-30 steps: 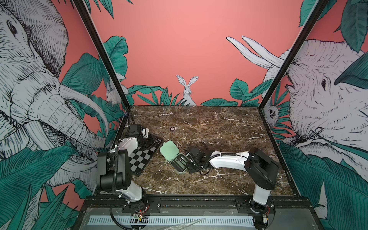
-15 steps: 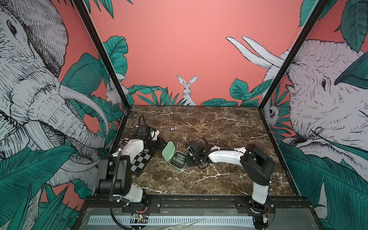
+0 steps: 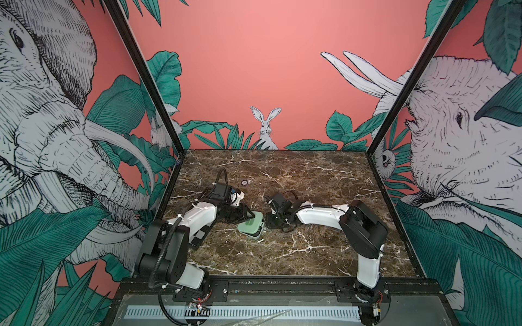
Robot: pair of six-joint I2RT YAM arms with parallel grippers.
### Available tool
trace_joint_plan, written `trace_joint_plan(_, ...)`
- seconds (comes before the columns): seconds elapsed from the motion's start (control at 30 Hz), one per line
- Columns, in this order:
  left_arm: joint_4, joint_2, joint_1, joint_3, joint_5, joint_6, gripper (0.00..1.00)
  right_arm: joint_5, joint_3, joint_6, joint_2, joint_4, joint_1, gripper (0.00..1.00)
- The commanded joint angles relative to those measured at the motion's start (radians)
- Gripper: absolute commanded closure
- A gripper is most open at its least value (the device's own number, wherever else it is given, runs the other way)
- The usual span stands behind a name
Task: Organize nail clipper sets
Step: Close the storage box at the center of the board.
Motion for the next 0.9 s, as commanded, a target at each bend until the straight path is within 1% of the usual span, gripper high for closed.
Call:
trace_joint_plan(0.0, 0.067, 0.053, -0.022, -0.037, -0.022, -0.035, 0.64, 0.113, -0.094, 0.056, -0.120, -0.060, -0.037, 0.75)
trace_joint_plan(0.03, 0.083, 0.073, -0.025, -0.045, -0.025, -0.038, 0.65, 0.137, -0.118, 0.055, -0.163, -0.060, -0.039, 0.73)
trace_joint_plan(0.1, 0.109, 0.104, -0.028, -0.063, -0.036, -0.043, 0.65, 0.146, -0.132, 0.038, -0.224, -0.063, -0.035, 0.71)
trace_joint_plan(0.2, 0.138, 0.134, -0.028, -0.084, -0.051, -0.046, 0.66, 0.095, -0.105, 0.028, -0.247, -0.066, -0.006, 0.71)
trace_joint_plan(0.33, 0.161, 0.136, -0.028, -0.107, -0.052, -0.054, 0.67, 0.060, -0.050, 0.057, -0.207, -0.056, 0.059, 0.71)
trace_joint_plan(0.4, 0.170, 0.131, -0.029, -0.114, -0.053, -0.060, 0.66, 0.039, -0.056, 0.095, -0.185, 0.014, 0.075, 0.71)
trace_joint_plan(0.53, 0.175, 0.128, -0.028, -0.121, -0.052, -0.063, 0.66, 0.032, -0.043, 0.130, -0.131, 0.064, 0.081, 0.70)
trace_joint_plan(0.67, 0.166, 0.125, -0.028, -0.115, -0.052, -0.057, 0.66, 0.018, -0.040, 0.150, -0.090, 0.095, 0.081, 0.66)
trace_joint_plan(0.87, 0.173, 0.123, -0.028, -0.124, -0.052, -0.056, 0.66, 0.019, -0.070, 0.188, -0.064, 0.155, 0.076, 0.64)
